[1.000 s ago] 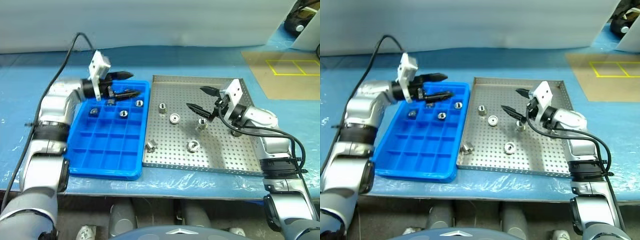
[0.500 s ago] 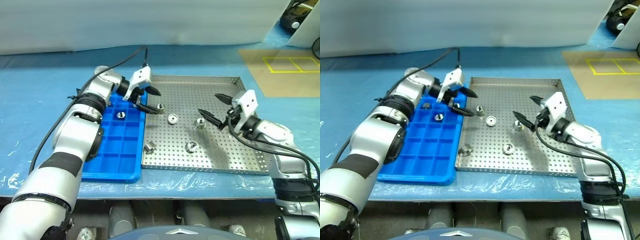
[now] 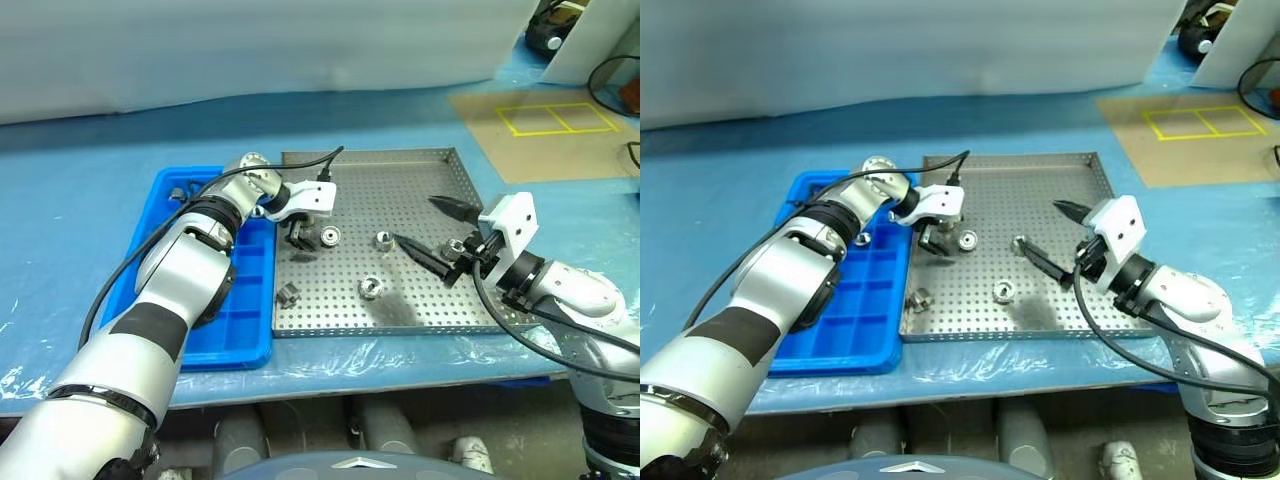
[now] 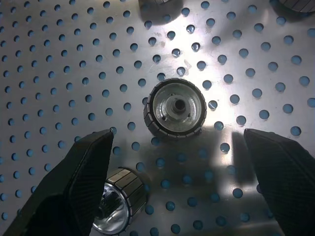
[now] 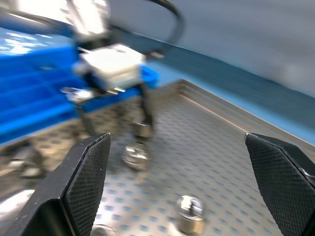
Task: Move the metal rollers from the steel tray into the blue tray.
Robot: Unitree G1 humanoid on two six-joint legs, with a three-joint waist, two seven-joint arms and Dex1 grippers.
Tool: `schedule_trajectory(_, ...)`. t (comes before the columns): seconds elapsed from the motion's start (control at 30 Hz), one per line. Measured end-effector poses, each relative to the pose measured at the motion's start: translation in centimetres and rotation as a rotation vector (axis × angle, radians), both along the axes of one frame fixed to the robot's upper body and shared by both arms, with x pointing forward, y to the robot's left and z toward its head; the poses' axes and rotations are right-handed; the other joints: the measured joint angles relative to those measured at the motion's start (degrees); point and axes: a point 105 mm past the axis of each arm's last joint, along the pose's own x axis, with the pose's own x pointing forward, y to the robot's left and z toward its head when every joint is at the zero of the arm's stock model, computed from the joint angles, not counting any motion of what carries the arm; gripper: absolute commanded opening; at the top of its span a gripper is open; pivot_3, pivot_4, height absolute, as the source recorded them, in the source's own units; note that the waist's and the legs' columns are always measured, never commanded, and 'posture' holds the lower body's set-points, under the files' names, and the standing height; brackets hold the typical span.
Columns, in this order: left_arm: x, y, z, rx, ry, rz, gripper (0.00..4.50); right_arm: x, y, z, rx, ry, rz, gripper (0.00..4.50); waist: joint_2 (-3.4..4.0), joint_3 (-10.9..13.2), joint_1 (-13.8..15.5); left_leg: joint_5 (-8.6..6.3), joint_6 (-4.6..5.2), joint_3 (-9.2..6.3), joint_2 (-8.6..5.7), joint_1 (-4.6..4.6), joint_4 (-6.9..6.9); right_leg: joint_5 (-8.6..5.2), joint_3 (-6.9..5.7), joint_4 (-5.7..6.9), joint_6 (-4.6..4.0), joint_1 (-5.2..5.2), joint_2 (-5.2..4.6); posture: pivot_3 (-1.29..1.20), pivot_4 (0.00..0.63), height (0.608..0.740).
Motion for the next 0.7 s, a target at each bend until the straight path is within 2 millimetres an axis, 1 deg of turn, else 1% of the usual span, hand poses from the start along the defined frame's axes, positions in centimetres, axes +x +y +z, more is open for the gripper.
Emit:
schedule_trajectory(0.1, 0.4, 0.6, 0.0, 0.008, -0.018, 0.034, 4.5, -0.6, 0.9, -0.4, -0.058, 0.054, 0.101, 4.48, 0.0, 0.0, -0.01, -0.07, 0.11, 0.0, -0.01, -0.04, 0.08, 0.0, 0.02, -0.01, 0.0, 0.0, -0.02, -0.56, 0.15, 0.74)
schedule_trajectory(0.2, 1.0, 1.4, -0.1, 0.031, -0.043, 0.076, 4.5, 0.0, 0.6, -0.3, -0.075, 0.064, 0.103, 4.48, 0.0, 0.0, 0.0, -0.1, 0.17, 0.0, -0.04, -0.07, 0.13, 0.0, 0.02, -0.02, -0.01, 0.0, -0.05, -0.55, 0.15, 0.74)
schedule_trajectory(0.3, 1.5, 2.6, -0.6, 0.058, -0.075, 0.12, 4.5, 0.1, 0.5, -0.3, -0.078, 0.065, 0.099, 4.48, 0.0, 0.0, 0.04, -0.13, 0.21, 0.0, -0.03, -0.11, 0.12, 0.0, 0.01, -0.07, -0.01, 0.0, -0.05, -0.56, 0.15, 0.74)
schedule_trajectory(0.43, 2.0, 2.7, -0.8, 0.076, -0.131, 0.143, 4.5, -0.1, 0.4, -0.9, -0.078, 0.086, 0.085, 4.48, 0.0, 0.0, -0.01, -0.16, 0.27, 0.0, -0.04, -0.11, 0.15, 0.0, 0.02, -0.09, -0.01, 0.01, -0.05, -0.58, 0.15, 0.74)
schedule_trajectory(0.53, 2.4, 2.9, -1.0, 0.117, -0.191, 0.148, 4.5, -0.2, 0.2, -1.3, -0.077, 0.101, 0.06, 4.48, 0.01, -0.01, -0.36, -0.16, 0.24, 0.04, -0.05, 0.1, 0.17, 0.0, 0.06, 0.0, 0.0, 0.08, -0.03, -0.59, 0.15, 0.74)
schedule_trajectory(0.6, 2.5, 3.0, -1.2, 0.114, -0.204, 0.16, 4.5, -0.2, 0.1, -1.4, -0.076, 0.103, 0.046, 4.48, 0.01, -0.01, -0.41, -0.16, 0.23, 0.03, -0.08, 0.3, 0.2, -0.01, 0.05, 0.02, 0.03, 0.23, -0.03, -0.61, 0.15, 0.74)
schedule_trajectory(0.7, 2.7, 2.9, -1.3, 0.114, -0.223, 0.175, 4.5, -0.6, 0.1, -1.8, -0.078, 0.109, 0.032, 4.48, 0.0, -0.01, -0.57, -0.17, 0.25, 0.03, -0.2, 0.32, 0.32, -0.22, 0.05, 0.0, 0.38, 0.29, -0.04, -0.61, 0.15, 0.74)
